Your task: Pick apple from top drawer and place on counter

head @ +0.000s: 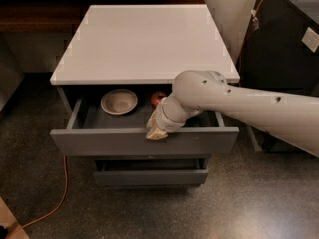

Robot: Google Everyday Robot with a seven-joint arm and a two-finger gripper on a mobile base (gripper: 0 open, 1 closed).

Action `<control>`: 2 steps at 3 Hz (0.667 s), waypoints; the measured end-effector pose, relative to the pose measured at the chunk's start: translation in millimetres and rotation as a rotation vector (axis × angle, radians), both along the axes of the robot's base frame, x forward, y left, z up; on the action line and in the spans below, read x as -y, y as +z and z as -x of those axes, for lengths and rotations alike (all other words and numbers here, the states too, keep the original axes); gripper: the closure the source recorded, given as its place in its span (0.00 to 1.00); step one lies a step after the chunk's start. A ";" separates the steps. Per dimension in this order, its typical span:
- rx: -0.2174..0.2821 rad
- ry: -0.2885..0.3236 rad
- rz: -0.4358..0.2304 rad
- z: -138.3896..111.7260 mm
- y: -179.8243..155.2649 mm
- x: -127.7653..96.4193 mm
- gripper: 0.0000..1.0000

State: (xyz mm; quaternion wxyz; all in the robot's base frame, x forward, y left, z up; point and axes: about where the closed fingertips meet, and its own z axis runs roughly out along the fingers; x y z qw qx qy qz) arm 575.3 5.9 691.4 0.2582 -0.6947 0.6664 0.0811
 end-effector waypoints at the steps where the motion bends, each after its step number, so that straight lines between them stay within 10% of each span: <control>1: -0.018 -0.028 -0.004 30.9 5.4 -0.1 1.00; 2: -0.018 -0.030 -0.004 32.3 5.7 -0.1 1.00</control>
Offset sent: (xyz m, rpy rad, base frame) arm -0.1246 0.0042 0.0275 0.0635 0.0563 -0.1494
